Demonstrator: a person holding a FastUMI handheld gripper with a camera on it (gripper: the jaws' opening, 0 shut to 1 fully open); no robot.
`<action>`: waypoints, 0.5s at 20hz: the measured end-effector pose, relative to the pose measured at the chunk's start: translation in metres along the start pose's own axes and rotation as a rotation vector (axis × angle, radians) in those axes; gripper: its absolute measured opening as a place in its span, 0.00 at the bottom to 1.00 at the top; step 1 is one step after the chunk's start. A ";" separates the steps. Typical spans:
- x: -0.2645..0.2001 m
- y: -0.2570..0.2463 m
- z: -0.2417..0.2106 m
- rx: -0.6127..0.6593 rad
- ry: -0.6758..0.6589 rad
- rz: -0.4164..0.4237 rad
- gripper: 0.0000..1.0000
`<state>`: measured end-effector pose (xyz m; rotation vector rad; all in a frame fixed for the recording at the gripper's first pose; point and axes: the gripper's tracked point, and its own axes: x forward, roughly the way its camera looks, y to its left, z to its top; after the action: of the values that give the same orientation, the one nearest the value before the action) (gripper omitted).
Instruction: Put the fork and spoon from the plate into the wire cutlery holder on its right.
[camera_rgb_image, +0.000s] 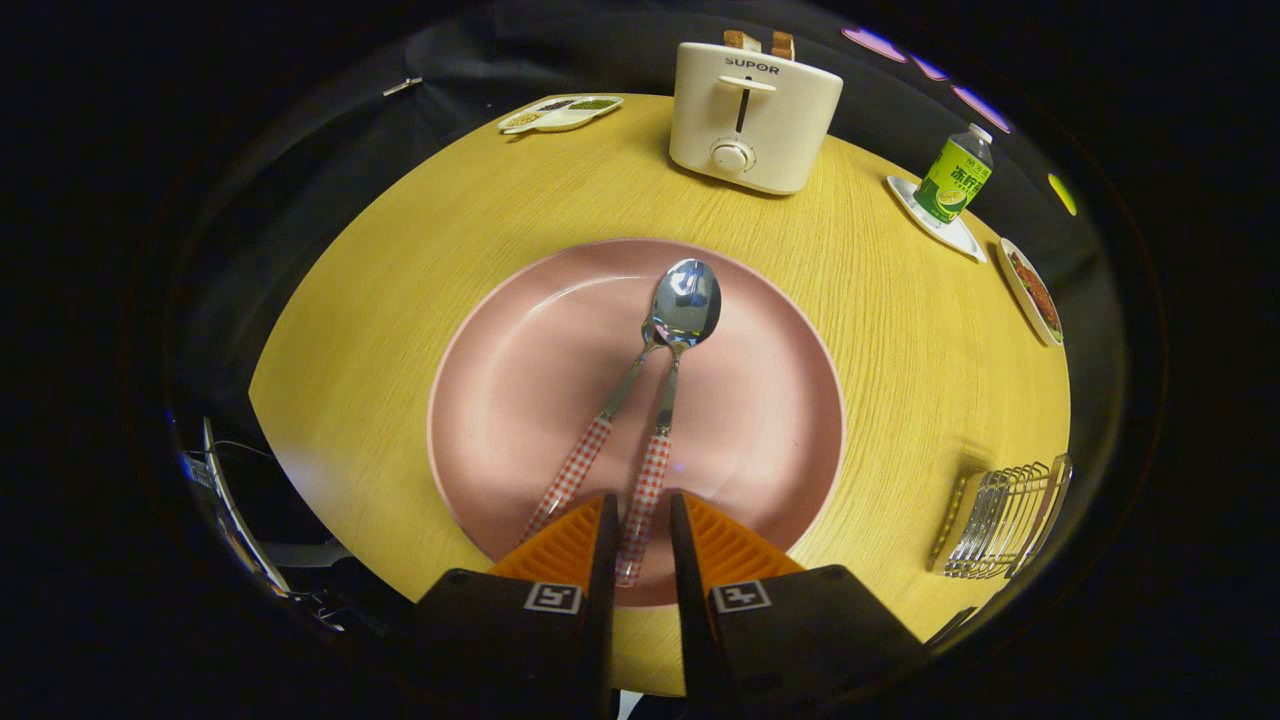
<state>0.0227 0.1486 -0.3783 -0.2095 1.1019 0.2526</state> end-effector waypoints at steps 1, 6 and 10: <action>-0.001 -0.002 0.000 0.006 0.006 0.003 0.28; -0.006 -0.014 0.003 0.036 0.017 0.050 0.11; -0.025 -0.027 0.010 0.034 -0.014 0.065 0.11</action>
<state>0.0290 0.1236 -0.3500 -0.1420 1.0996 0.2928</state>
